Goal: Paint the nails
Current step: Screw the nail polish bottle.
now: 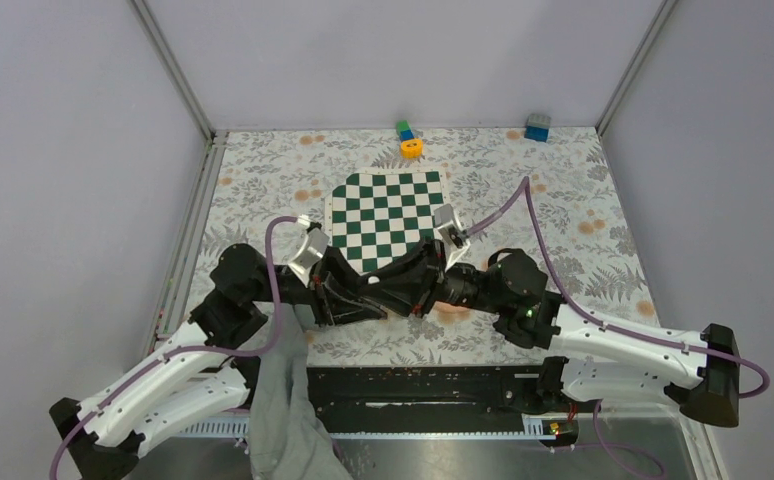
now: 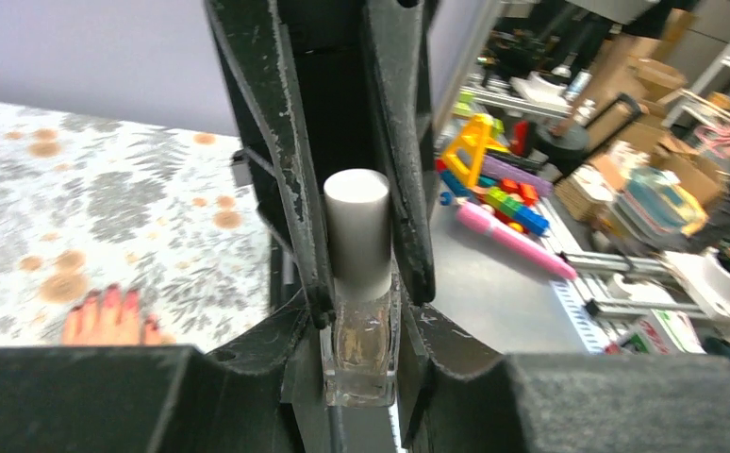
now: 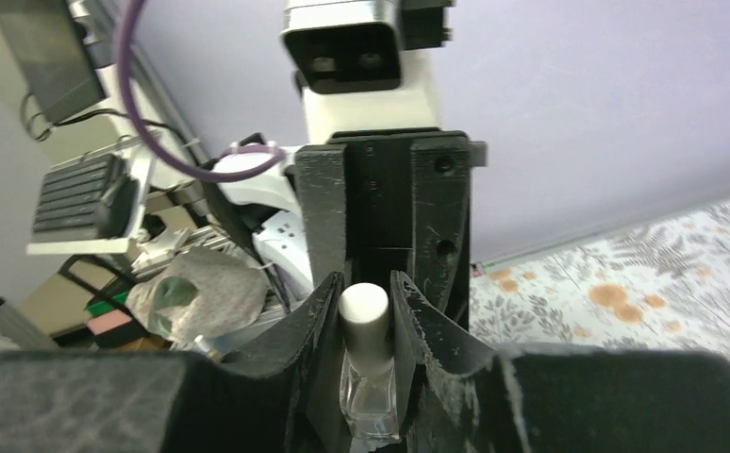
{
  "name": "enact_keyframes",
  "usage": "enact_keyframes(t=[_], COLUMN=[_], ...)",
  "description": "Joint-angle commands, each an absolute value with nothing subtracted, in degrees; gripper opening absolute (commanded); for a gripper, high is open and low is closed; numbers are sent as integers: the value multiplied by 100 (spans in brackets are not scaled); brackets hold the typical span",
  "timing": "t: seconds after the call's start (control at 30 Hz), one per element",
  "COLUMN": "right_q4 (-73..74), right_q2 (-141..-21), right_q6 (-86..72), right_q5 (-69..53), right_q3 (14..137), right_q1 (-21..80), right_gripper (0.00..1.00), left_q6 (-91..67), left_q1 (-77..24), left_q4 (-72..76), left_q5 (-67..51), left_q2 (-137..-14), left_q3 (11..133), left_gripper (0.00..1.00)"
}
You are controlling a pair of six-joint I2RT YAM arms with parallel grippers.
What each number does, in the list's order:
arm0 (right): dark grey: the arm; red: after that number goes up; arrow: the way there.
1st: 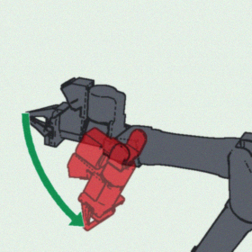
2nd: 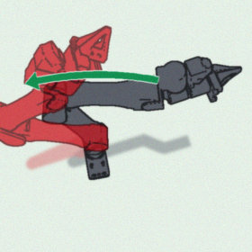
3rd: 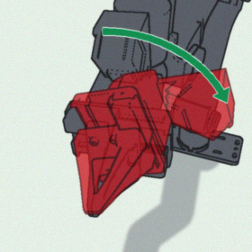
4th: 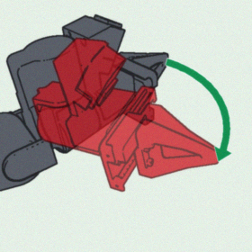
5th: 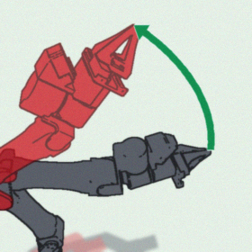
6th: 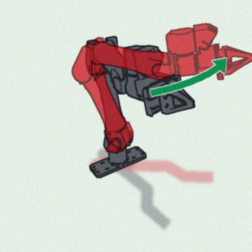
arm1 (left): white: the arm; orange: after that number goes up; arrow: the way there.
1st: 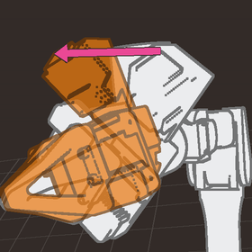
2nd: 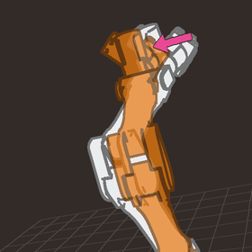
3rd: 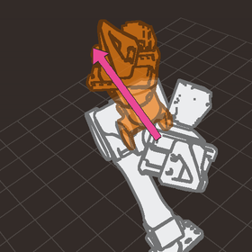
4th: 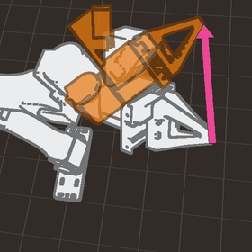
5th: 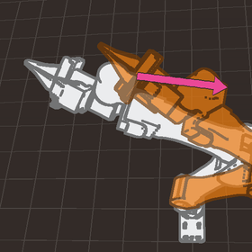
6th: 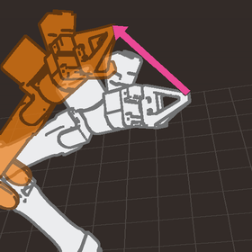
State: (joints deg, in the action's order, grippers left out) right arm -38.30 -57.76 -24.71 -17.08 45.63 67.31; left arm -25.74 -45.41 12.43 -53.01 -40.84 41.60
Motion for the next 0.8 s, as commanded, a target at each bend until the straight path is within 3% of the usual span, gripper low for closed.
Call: enact_keyframes(t=[0.0,0.5,0.77], right_q4=[-2653,-757,-863], right_q2=[-6016,-7648,-7629], right_q6=[-2844,-4726,-4910], right_q5=[-1088,826,1489], right_q3=[4983,6429,6373], right_q1=[6776,6886,6996], right_gripper=[0,0,0], left_q6=[-1596,-782,-661], left_q1=[-4419,-4595,-4761], left_q4=[613,-1260,-1494], left_q5=[-3593,118,562], left_q2=[-3871,-4202,-4331], left_q3=[4373,4767,4864], left_gripper=[0,0,0])
